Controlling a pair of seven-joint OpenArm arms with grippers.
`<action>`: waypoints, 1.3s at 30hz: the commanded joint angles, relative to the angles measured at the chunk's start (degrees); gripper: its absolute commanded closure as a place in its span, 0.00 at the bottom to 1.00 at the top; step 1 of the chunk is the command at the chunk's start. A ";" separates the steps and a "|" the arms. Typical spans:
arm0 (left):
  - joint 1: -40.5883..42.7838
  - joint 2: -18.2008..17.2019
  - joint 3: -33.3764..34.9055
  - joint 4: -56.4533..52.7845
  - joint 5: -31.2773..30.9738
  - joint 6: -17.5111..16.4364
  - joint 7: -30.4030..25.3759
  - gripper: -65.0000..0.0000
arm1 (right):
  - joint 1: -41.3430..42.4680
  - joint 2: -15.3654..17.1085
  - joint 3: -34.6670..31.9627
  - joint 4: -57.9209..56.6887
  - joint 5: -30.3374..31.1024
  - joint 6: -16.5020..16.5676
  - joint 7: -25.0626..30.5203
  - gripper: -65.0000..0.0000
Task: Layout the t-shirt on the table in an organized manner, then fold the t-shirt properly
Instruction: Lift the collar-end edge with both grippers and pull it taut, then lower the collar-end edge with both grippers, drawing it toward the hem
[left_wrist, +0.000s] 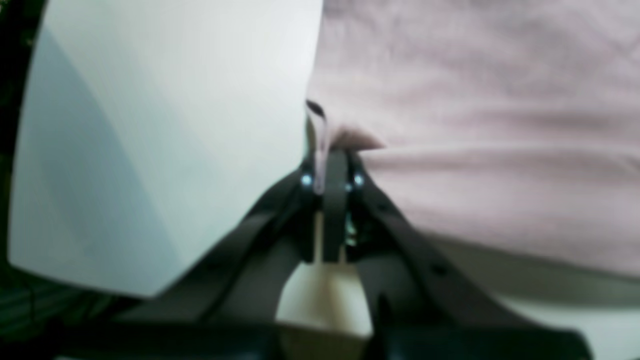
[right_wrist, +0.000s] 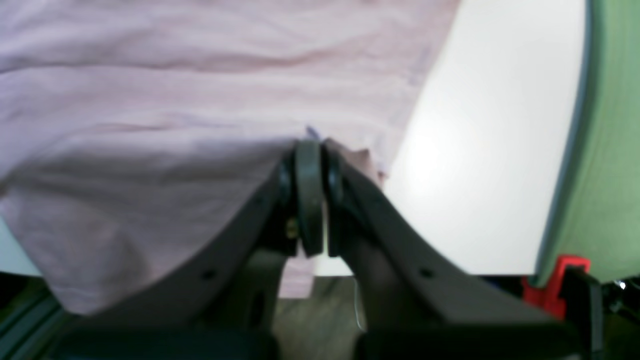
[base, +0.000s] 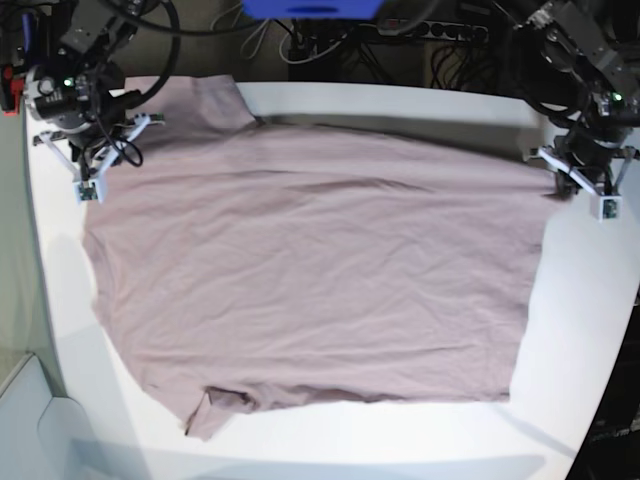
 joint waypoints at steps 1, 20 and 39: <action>-1.14 -0.65 -0.07 1.27 -0.62 0.12 -1.24 1.00 | 1.11 0.98 0.05 1.13 0.42 -0.21 1.27 1.00; -10.19 -1.88 0.19 -7.61 -0.54 0.12 -1.33 1.00 | 12.80 3.97 -0.66 -5.29 0.16 -0.21 1.36 1.00; -17.58 -3.64 0.28 -15.08 -0.54 0.12 -1.41 1.00 | 24.41 6.96 -1.71 -18.30 0.16 -0.21 1.45 1.00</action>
